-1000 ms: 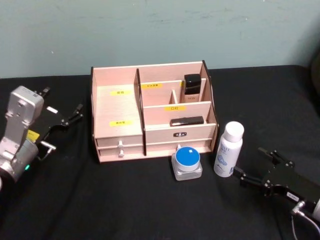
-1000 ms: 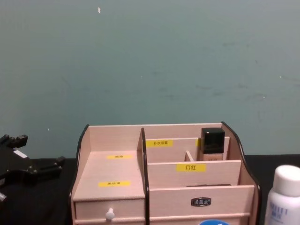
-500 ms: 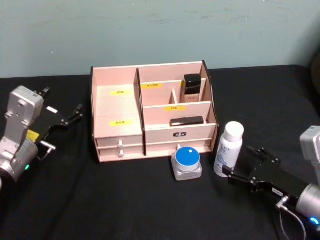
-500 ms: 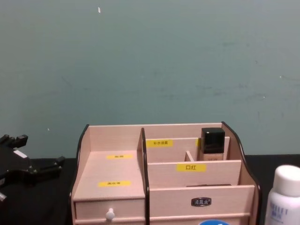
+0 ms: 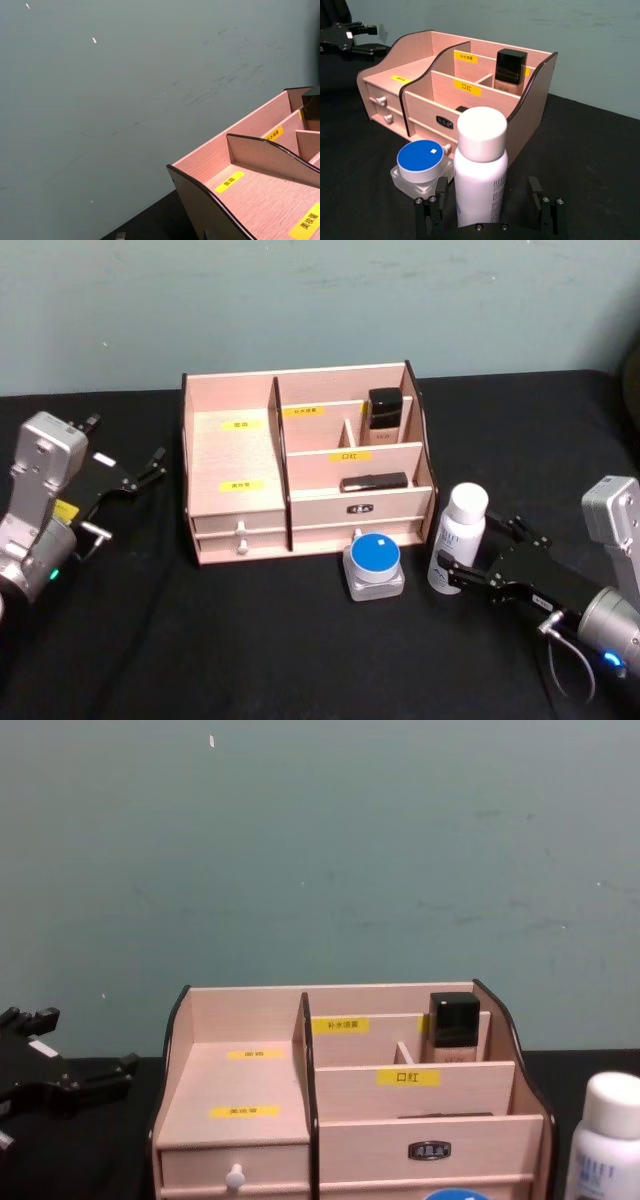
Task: Pick up the facial cleanser and watermelon frost from the table and place them into the tiered storage box.
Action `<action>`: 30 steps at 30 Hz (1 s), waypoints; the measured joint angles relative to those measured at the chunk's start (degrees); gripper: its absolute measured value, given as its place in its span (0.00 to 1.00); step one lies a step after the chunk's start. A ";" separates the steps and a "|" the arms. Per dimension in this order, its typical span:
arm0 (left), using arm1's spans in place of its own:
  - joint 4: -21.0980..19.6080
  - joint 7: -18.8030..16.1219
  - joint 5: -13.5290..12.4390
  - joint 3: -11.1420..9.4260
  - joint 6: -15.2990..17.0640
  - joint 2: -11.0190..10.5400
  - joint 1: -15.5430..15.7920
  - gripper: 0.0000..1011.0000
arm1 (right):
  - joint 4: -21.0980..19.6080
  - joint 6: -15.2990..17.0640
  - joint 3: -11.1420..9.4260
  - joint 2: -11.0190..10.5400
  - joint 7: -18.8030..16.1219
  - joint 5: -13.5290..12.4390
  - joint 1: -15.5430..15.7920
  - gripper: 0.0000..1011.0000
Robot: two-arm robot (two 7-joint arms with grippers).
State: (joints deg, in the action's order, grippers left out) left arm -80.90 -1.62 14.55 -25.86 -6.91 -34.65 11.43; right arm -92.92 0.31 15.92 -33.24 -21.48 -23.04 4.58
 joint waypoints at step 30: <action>0.00 0.00 0.00 0.00 0.00 0.00 0.00 1.00 | 6.20 -0.92 0.35 4.76 -3.15 2.75 -6.06 0.99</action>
State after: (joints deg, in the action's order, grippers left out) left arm -80.90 -1.62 14.55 -25.86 -6.91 -34.64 11.43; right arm -86.72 -0.61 16.28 -28.48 -24.62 -20.29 -1.48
